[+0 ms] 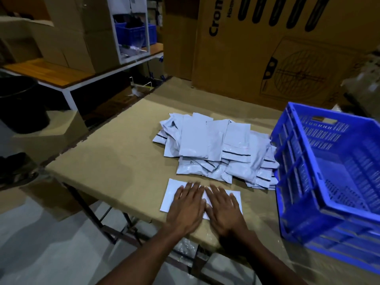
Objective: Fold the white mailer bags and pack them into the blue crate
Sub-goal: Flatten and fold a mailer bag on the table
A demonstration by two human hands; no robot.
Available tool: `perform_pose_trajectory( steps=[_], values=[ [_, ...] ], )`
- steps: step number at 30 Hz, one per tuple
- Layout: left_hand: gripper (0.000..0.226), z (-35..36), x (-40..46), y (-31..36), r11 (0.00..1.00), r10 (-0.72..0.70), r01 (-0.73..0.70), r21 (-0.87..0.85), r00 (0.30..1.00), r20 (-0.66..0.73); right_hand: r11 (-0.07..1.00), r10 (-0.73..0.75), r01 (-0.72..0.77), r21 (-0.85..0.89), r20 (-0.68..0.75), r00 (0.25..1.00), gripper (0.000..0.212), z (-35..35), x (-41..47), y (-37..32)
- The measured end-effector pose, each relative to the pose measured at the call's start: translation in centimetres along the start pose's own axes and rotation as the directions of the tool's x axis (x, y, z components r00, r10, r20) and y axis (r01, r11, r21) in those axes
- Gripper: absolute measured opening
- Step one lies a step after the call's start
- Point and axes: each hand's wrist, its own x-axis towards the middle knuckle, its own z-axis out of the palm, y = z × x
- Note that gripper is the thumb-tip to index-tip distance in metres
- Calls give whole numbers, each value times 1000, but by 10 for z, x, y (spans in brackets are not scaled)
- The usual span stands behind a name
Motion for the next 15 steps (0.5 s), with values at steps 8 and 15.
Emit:
perform_pose_trajectory(
  steps=[8, 15],
  values=[
    [84, -11, -7, -26, 973, -176, 157, 166, 979, 104, 990, 130, -129, -49, 15, 991, 84, -7, -13, 26],
    [83, -16, -2, -36, 975, -179, 152, 162, 969, 168, 990, -128, 124, -61, -49, 991, 84, -14, -18, 28]
  ],
)
